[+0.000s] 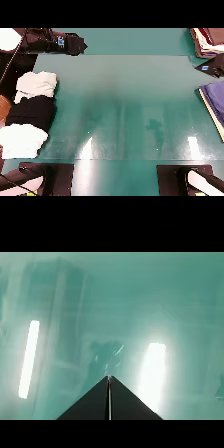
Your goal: Fold the shirts.
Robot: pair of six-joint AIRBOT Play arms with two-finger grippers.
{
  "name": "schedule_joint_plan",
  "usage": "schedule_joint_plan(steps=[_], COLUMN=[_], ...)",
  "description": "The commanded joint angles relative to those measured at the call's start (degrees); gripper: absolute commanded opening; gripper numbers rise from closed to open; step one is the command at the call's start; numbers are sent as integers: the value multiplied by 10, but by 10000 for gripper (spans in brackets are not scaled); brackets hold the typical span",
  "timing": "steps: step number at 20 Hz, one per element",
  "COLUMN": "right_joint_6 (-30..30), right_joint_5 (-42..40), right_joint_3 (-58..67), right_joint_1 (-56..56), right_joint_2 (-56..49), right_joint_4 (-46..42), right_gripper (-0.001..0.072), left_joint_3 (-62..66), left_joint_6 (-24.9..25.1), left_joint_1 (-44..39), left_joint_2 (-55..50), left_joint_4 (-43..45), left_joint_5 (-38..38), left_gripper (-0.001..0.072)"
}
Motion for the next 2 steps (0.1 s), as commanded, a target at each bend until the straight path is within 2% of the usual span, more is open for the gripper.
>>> schedule_joint_plan(steps=[1, 2], right_joint_6=[-3, -3], right_joint_5=[-3, -2], right_joint_3=[0, 0], right_joint_1=[55, 56], right_joint_2=[2, 2], right_joint_4=[1, 1], right_gripper=[17, 17], left_joint_3=[0, 0], left_joint_6=[0, 0], left_joint_1=[0, 0], left_joint_2=[0, 0], left_joint_4=[0, 0], left_joint_5=[0, 0], left_gripper=[23, 24])
